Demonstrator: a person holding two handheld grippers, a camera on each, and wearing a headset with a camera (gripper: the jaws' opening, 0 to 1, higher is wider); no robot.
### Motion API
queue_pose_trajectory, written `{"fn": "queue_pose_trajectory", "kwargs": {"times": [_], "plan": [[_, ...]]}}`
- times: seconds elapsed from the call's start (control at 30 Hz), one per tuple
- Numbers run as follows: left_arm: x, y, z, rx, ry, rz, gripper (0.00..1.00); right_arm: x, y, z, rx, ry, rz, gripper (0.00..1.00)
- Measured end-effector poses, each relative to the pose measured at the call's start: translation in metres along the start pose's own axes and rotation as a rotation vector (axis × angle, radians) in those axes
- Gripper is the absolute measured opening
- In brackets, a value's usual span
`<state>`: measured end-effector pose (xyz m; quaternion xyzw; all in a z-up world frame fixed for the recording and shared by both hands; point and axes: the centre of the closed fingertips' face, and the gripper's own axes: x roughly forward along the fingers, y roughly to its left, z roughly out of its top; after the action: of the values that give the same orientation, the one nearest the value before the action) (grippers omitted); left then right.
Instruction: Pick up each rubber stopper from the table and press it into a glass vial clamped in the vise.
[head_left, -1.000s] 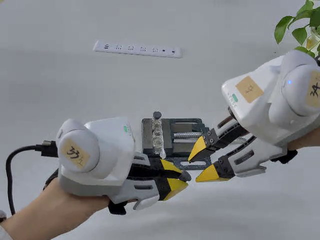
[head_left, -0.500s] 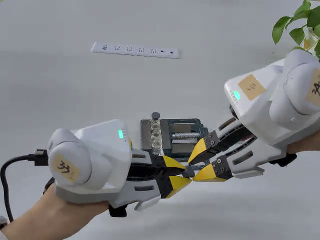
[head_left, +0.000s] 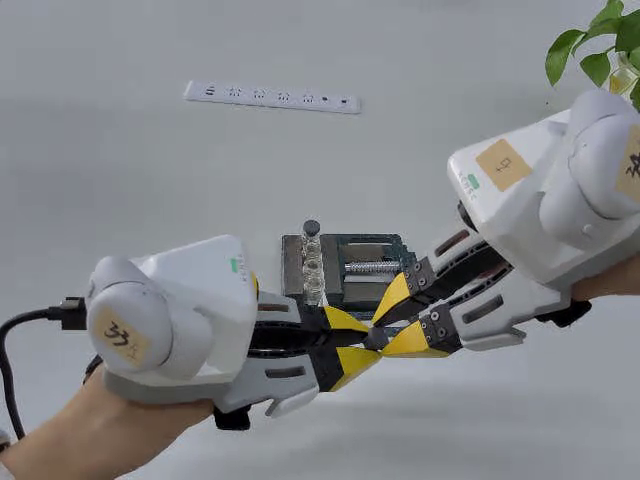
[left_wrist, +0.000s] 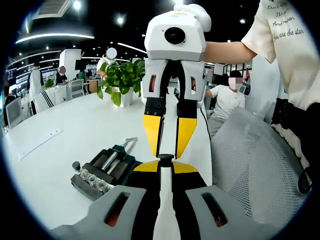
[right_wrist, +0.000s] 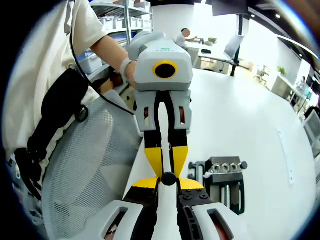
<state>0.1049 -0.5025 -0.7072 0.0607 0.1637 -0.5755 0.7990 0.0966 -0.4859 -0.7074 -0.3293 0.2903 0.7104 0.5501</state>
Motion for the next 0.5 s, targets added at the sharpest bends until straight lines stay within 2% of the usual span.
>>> {"fn": "queue_pose_trajectory", "kwargs": {"times": [0.2, 0.5], "plan": [[-0.0009, 0.0014, 0.0023, -0.022, -0.019, 0.005, 0.04, -0.0017, -0.0026, 0.0012, -0.001, -0.003, -0.012, 0.08], [0.0001, -0.0002, 0.0025, -0.012, -0.018, 0.006, 0.04, -0.0018, -0.0024, 0.0003, 0.005, 0.0, -0.009, 0.08]]}}
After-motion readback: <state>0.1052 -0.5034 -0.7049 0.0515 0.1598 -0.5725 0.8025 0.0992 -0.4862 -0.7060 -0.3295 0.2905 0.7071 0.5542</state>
